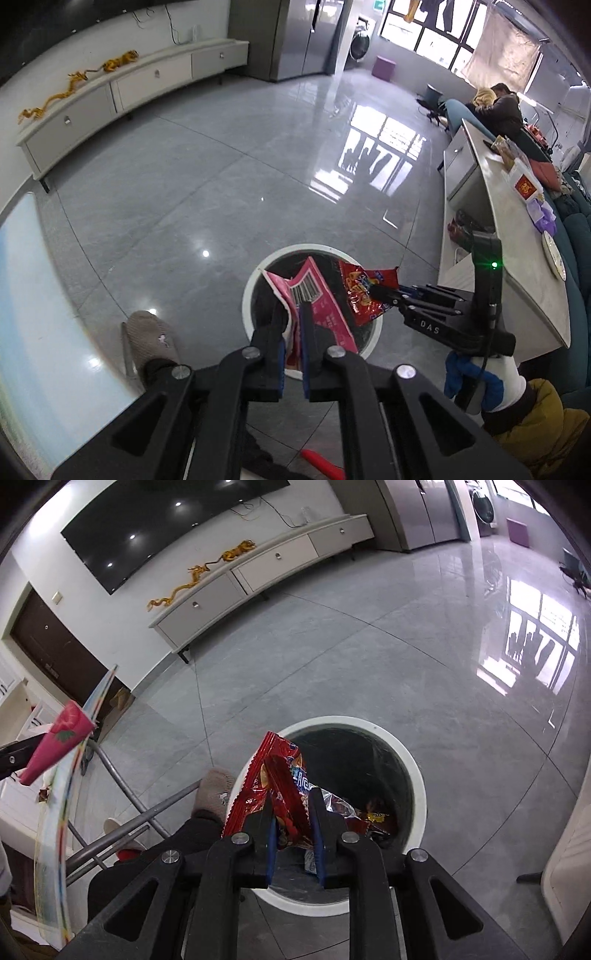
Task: Collect trash
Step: 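Carry the pink box and red wrapper over the bin and open both tools, then return both tools to the table over the red wrapper and white bag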
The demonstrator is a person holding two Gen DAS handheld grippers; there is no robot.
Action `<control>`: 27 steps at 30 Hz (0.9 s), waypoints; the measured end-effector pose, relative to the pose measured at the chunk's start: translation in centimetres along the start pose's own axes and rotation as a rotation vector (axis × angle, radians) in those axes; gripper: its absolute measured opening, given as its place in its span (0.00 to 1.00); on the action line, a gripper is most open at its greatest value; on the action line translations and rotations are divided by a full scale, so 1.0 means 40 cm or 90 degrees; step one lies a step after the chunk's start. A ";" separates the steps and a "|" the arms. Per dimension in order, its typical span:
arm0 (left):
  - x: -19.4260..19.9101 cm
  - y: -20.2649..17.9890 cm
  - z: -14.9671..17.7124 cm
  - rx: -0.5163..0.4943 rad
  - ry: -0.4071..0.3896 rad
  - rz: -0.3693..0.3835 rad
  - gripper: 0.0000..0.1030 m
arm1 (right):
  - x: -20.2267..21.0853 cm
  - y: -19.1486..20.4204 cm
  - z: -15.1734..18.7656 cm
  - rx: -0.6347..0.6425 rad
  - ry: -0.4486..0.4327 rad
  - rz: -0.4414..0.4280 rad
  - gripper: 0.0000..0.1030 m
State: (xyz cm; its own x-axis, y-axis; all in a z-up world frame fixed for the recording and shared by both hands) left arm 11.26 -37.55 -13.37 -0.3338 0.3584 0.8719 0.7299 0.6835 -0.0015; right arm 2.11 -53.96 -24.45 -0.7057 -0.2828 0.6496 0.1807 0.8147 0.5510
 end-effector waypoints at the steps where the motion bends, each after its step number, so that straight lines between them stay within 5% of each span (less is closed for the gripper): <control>1: -0.029 -0.012 -0.010 0.002 0.010 0.003 0.08 | -0.004 -0.009 -0.002 -0.006 0.001 0.000 0.18; 4: -0.088 -0.034 -0.029 0.010 0.033 0.021 0.09 | -0.023 -0.027 -0.008 -0.014 0.011 0.003 0.28; 7: -0.134 -0.041 -0.036 0.026 0.055 0.037 0.24 | -0.030 -0.036 -0.009 -0.017 0.015 0.009 0.53; 10: -0.159 -0.042 -0.036 0.039 0.065 0.046 0.41 | -0.028 -0.037 -0.004 -0.018 0.016 0.013 0.53; 18: -0.137 -0.050 -0.042 0.052 0.048 0.042 0.42 | 0.034 -0.040 0.004 -0.026 -0.009 0.024 0.53; 27: 0.064 0.035 0.018 0.077 -0.041 -0.009 0.42 | 0.165 0.055 -0.018 0.017 -0.076 0.030 0.53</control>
Point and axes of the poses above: each gripper's, at about its wrist camera, not at the fingertips, and x roughly against the way its jaws point, y to its left, z to its underside, the point moved 2 cm from there along -x, roughly the way its jaws point, and after that the axes turned 10 degrees about -z, right-handed, at the moved point
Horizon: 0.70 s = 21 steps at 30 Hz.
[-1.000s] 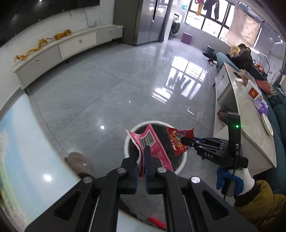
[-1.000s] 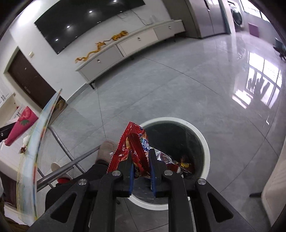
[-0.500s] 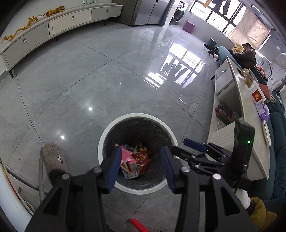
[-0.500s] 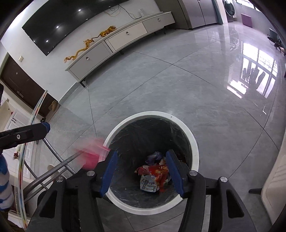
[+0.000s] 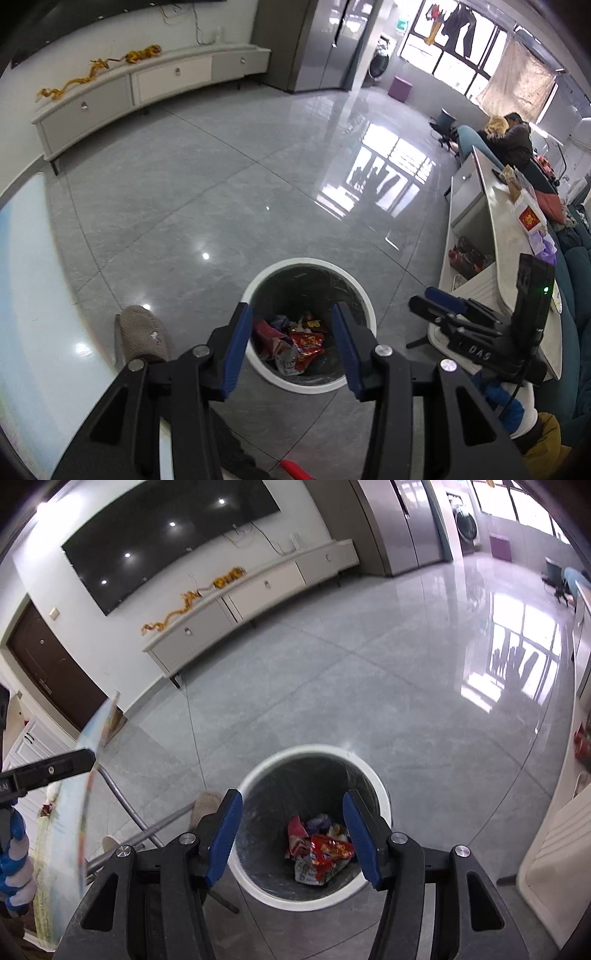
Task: Collect trash
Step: 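Return both tools to the table over the red wrapper and white bag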
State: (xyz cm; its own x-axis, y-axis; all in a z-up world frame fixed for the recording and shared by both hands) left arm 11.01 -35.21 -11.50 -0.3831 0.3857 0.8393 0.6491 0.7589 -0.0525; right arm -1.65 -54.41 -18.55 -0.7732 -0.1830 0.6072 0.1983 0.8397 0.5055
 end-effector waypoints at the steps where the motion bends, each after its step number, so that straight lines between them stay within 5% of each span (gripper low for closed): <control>1: 0.028 0.020 0.008 0.006 -0.012 -0.005 0.42 | 0.015 0.019 -0.006 0.008 -0.008 -0.002 0.53; 14: 0.381 0.391 0.223 0.118 -0.160 -0.119 0.51 | 0.099 0.452 -0.074 0.198 -0.055 -0.084 0.54; 21: 0.454 0.647 0.386 0.232 -0.162 -0.191 0.51 | 0.039 0.675 -0.111 0.292 -0.024 -0.158 0.57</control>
Point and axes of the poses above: each gripper's, at about its wrist camera, not at the fingertips, and x roughly against the way its jaws point, y to its left, z to its underside, the point moved 2 cm from there along -x, roughly the way its jaws point, and after that the axes turned 10 degrees about -z, right-handed, at the moved point
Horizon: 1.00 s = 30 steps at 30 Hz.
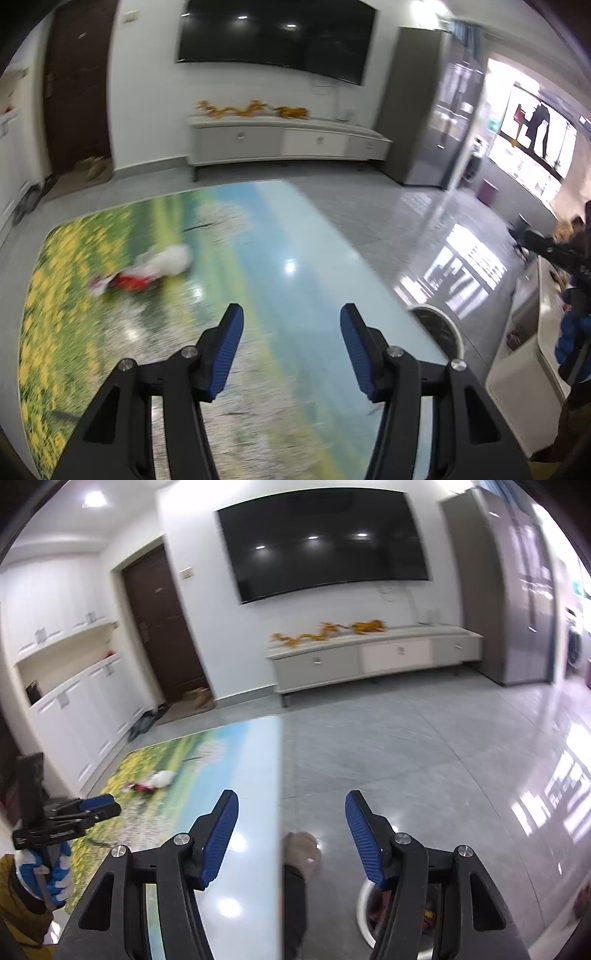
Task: Collect trash
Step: 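Return both tools to the table over the red wrapper and white bag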
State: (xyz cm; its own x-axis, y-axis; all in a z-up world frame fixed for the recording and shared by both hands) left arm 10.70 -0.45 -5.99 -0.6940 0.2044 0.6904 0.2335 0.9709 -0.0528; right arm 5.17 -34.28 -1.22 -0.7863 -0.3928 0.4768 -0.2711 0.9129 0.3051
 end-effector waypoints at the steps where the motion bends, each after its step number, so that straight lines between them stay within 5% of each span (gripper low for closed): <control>1: -0.007 0.042 0.007 0.022 0.007 -0.011 0.51 | -0.025 0.020 -0.012 0.010 0.006 -0.011 0.57; 8: -0.115 0.275 0.030 0.178 0.057 -0.071 0.54 | -0.246 0.167 -0.039 0.086 0.078 -0.090 0.57; 15: -0.219 0.405 0.023 0.317 0.077 -0.075 0.56 | -0.463 0.262 -0.020 0.122 0.154 -0.149 0.57; 27: -0.362 0.490 -0.040 0.386 0.093 -0.087 0.54 | -0.779 0.375 0.005 0.123 0.239 -0.229 0.57; 30: -0.388 0.491 -0.045 0.381 0.093 -0.086 0.42 | -0.836 0.401 0.016 0.119 0.248 -0.236 0.57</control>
Point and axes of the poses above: each gripper's, at about its wrist camera, not at the fingertips, and x roughly against the way its jaws point, y to its left, z to its underside, the point moved 2 cm from there along -x, roughly the way its jaws point, and after that the axes turned 10 degrees about -z, right-handed, at the moved point
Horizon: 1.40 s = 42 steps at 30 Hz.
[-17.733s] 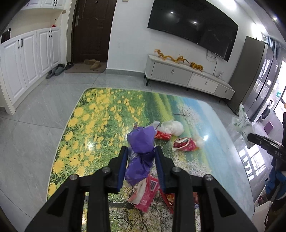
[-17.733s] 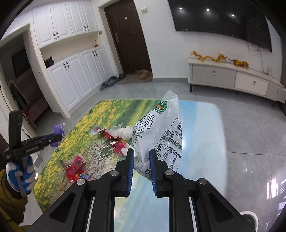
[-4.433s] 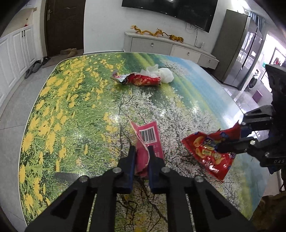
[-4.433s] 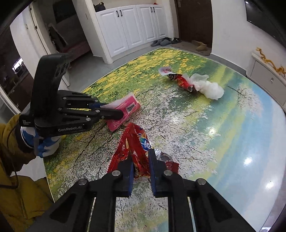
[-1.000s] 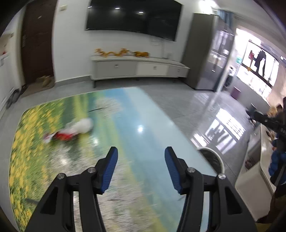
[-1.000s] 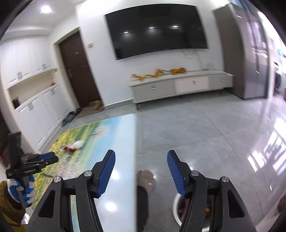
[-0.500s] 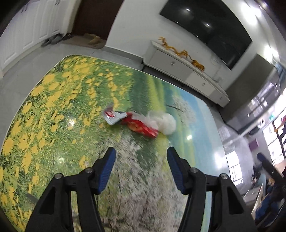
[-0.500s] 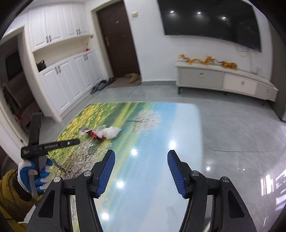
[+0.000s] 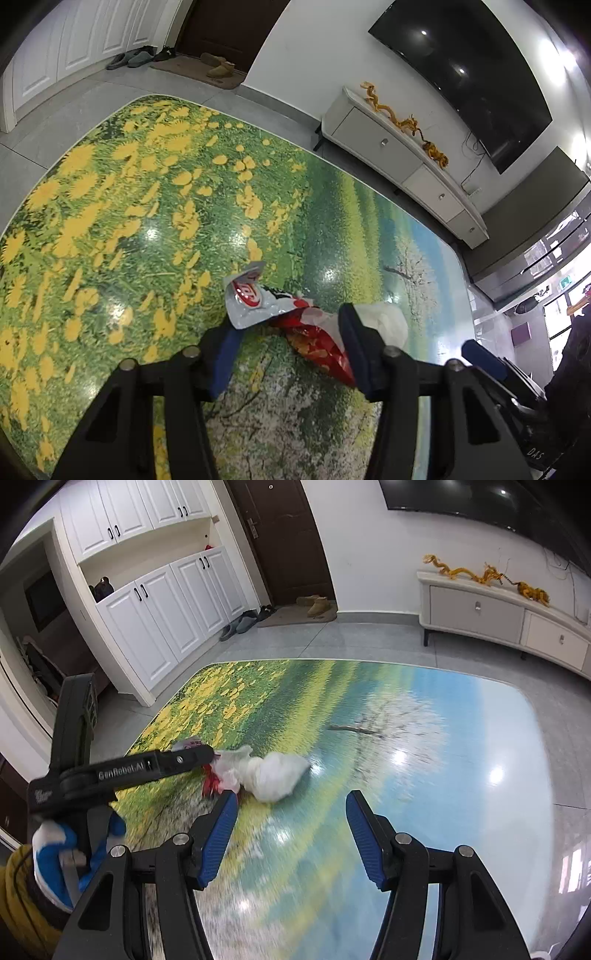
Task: Collect trash
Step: 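Return both tools to the table over the red wrapper and white bag, then grasp the red wrapper with the left tool while the right tool grasps the white bag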
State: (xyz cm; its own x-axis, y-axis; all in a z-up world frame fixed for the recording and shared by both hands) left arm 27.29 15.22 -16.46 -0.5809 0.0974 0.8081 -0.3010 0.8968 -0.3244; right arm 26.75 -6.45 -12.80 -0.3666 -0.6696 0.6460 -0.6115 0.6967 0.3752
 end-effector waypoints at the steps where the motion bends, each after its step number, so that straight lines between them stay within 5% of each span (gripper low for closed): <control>1: -0.002 0.000 0.000 -0.003 -0.002 -0.001 0.37 | -0.020 0.002 -0.007 -0.001 0.003 -0.001 0.57; 10: -0.035 -0.010 -0.031 -0.026 -0.011 0.015 0.25 | -0.134 0.002 -0.023 -0.003 0.030 -0.007 0.56; 12: -0.037 -0.012 -0.034 -0.026 -0.012 0.019 0.23 | -0.149 0.002 -0.025 -0.004 0.035 -0.004 0.50; 14: -0.037 -0.016 -0.035 -0.031 -0.012 0.029 0.12 | -0.163 0.002 -0.020 -0.001 0.044 -0.007 0.33; 17: -0.033 -0.029 -0.030 -0.045 -0.013 0.028 0.09 | -0.166 0.002 -0.007 -0.001 0.053 -0.013 0.14; 32: 0.177 -0.066 0.131 -0.121 -0.057 0.010 0.01 | 0.099 0.034 0.096 -0.011 0.002 0.017 0.08; 36: 0.212 -0.045 0.140 -0.121 -0.069 -0.006 0.04 | 0.116 0.054 0.093 -0.015 -0.009 0.003 0.09; 37: 0.215 -0.039 0.138 -0.121 -0.068 -0.010 0.04 | 0.112 0.057 0.093 -0.013 -0.008 0.001 0.16; 40: 0.203 -0.029 0.136 -0.125 -0.062 -0.034 0.05 | 0.086 0.062 0.086 -0.010 -0.009 0.002 0.58; 42: 0.183 -0.023 0.134 -0.130 -0.050 -0.040 0.12 | 0.063 0.061 0.075 -0.007 -0.008 -0.004 0.59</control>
State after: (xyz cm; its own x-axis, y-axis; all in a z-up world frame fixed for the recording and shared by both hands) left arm 19.28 12.79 -12.87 -0.6256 0.0112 0.7801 -0.1838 0.9696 -0.1613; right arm 22.23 -7.21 -12.26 -0.3720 -0.6766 0.6354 -0.6055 0.6958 0.3864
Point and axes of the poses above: each gripper's, at about its wrist camera, not at the fingertips, and x roughly against the way its jaws point, y to its left, z to its underside, the point moved 2 cm from there along -x, roughly the way its jaws point, and after that the axes turned 10 degrees about -z, right-handed, at the moved point
